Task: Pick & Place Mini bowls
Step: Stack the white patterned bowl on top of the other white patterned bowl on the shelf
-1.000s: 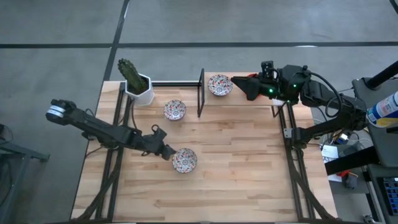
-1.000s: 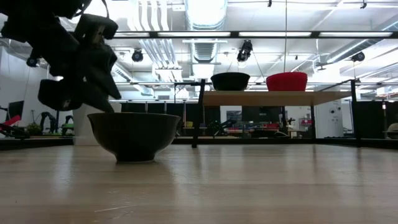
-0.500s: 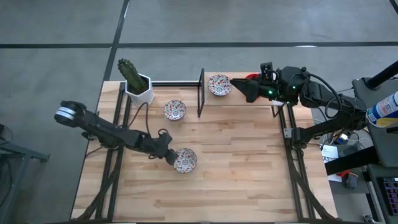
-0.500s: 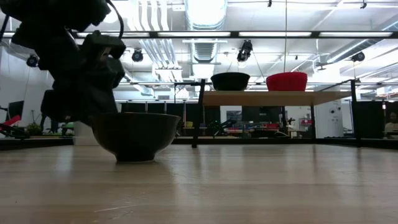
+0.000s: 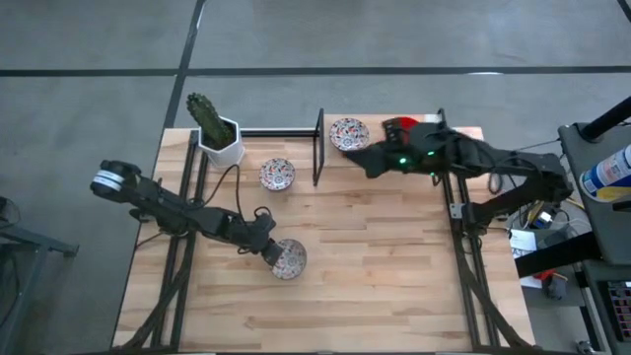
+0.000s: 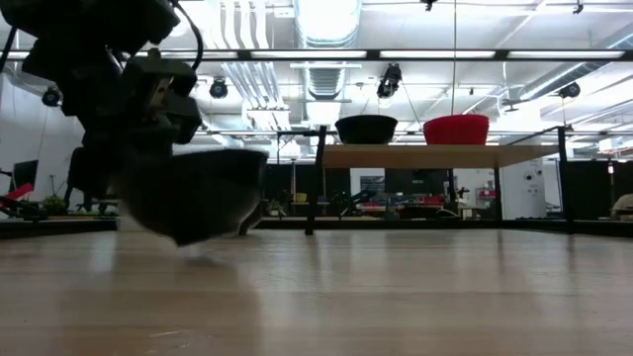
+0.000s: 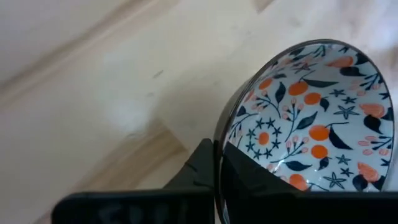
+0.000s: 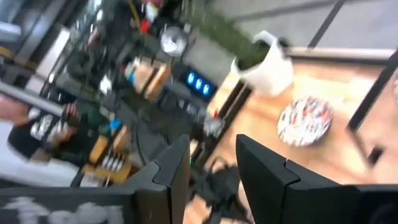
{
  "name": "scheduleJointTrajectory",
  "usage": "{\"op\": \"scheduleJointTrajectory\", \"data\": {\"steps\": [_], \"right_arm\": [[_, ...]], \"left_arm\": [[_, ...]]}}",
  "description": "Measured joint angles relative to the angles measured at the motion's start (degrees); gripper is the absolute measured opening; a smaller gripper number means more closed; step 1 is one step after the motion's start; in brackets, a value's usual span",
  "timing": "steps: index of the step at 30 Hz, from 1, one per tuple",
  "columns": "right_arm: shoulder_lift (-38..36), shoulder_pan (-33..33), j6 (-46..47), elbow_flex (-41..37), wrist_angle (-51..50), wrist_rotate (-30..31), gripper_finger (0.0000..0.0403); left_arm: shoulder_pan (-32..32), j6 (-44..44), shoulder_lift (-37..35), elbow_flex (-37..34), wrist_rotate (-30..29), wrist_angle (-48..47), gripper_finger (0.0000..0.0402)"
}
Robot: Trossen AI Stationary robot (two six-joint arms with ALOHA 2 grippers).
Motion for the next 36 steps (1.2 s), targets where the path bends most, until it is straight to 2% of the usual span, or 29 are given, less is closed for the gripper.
{"op": "scheduleJointTrajectory", "data": {"steps": [6, 9, 14, 23, 27, 32, 36], "right_arm": [[5.8, 1.3, 3.2, 0.0, 0.8, -5.7, 0.0120], [8.1, 1.7, 4.4, 0.0, 0.6, -7.4, 0.0113], [10.7, 1.6, 6.3, 0.0, 0.4, -11.8, 0.0107], [15.3, 3.6, 8.2, 0.1, 1.3, -11.5, 0.0107], [17.7, 4.5, 9.3, 0.1, 6.7, -11.7, 0.0107], [20.6, 4.8, 10.1, 0.1, 11.2, -11.6, 0.0107], [22.4, 5.3, 10.7, 0.1, 14.9, -8.9, 0.0107]], "left_arm": [[0.1, 0.0, -3.1, 1.5, -0.4, 0.1, 0.0005], [0.2, 1.9, -6.0, 3.9, -1.6, -3.0, 0.0004], [1.3, 7.2, -10.2, 11.7, -6.1, -18.9, 0.0003], [4.8, 13.5, -11.9, 30.4, -10.3, -49.6, 0.0002], [6.3, 17.3, -11.9, 37.5, -14.9, -56.7, 0.0005], [8.8, 21.0, -10.9, 45.2, -17.0, -62.2, 0.0006], [10.1, 22.8, -8.3, 49.2, -19.6, -67.0, 0.0004]]}}
